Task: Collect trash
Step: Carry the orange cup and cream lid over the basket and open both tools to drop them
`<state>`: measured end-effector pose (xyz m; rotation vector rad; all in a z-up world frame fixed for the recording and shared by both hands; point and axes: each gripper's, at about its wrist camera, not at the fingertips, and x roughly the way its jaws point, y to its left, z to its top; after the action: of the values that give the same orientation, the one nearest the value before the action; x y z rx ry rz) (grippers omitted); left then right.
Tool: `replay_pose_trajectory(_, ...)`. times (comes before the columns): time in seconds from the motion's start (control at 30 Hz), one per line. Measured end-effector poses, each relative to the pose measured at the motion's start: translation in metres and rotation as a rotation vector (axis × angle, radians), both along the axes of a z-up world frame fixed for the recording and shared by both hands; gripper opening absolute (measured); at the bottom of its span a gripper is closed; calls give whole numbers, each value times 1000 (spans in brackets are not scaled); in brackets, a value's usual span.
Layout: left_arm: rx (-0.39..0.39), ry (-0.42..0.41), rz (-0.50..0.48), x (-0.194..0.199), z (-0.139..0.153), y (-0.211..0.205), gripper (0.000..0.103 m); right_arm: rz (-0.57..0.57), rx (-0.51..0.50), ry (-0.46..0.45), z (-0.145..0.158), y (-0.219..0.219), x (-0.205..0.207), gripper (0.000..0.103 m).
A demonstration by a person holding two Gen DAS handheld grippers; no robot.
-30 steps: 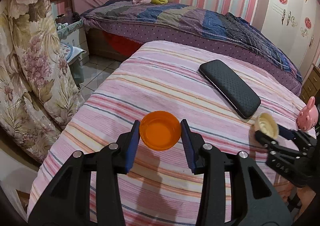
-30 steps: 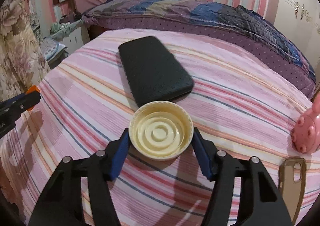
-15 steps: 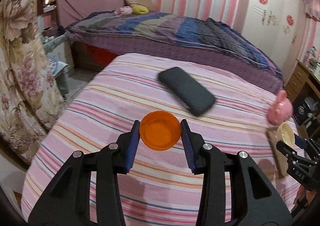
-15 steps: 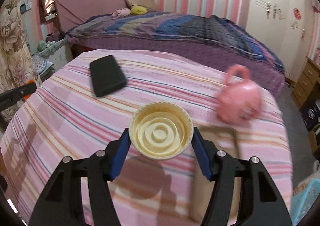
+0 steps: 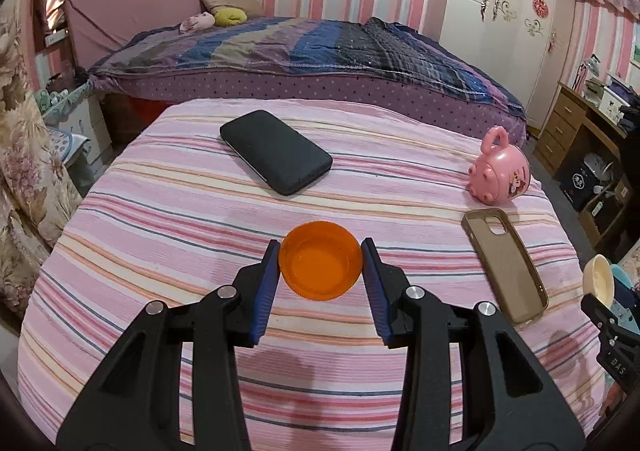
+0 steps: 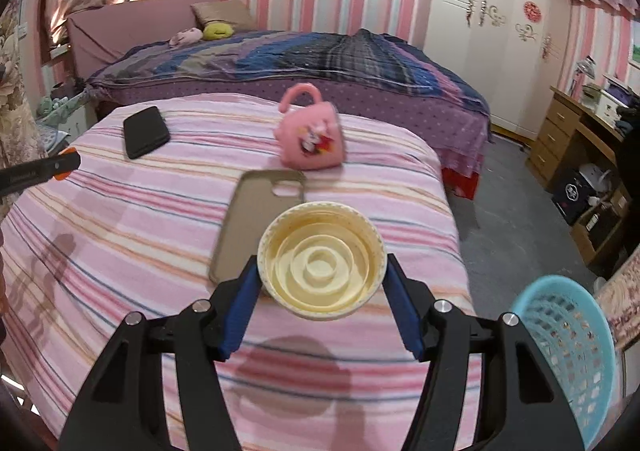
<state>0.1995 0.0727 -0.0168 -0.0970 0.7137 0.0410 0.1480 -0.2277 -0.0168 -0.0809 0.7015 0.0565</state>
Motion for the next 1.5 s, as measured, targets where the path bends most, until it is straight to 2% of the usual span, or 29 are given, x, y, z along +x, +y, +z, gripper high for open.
replay_pose_trajectory(0.13,-6,-9,7,-2,3,-4,40,4,8,11,-6,-9,-1,61)
replay_pose_trajectory(0.27,35,-19,4,-5,2,-14,40,12,15,9,-7,-13,-5,61)
replay_pose_trajectory(0.53,68,-30,-35,-16,1,-50,40,11,39,-2,-5,-27,-9,61)
replay_pose_trajectory(0.67,89,-41,-58,-21,3,-73,40,-19,28,-26,1,-50,-18,61)
replay_pose_trajectory(0.8,86,-52,-102,-29,1,-106,40,-49,5,-36,4,-73,-24,61)
replay_pose_trajectory(0.97,123,-69,-180,-40,-4,-159,40,-96,-12,-51,8,-105,-32,61)
replay_pose_trajectory(1.23,82,-60,-262,-45,-14,-224,40,-209,-55,-47,5,-170,-50,61)
replay_pose_trajectory(1.5,55,-110,-386,-67,-18,-298,40,-320,-80,-14,-7,-243,-74,61)
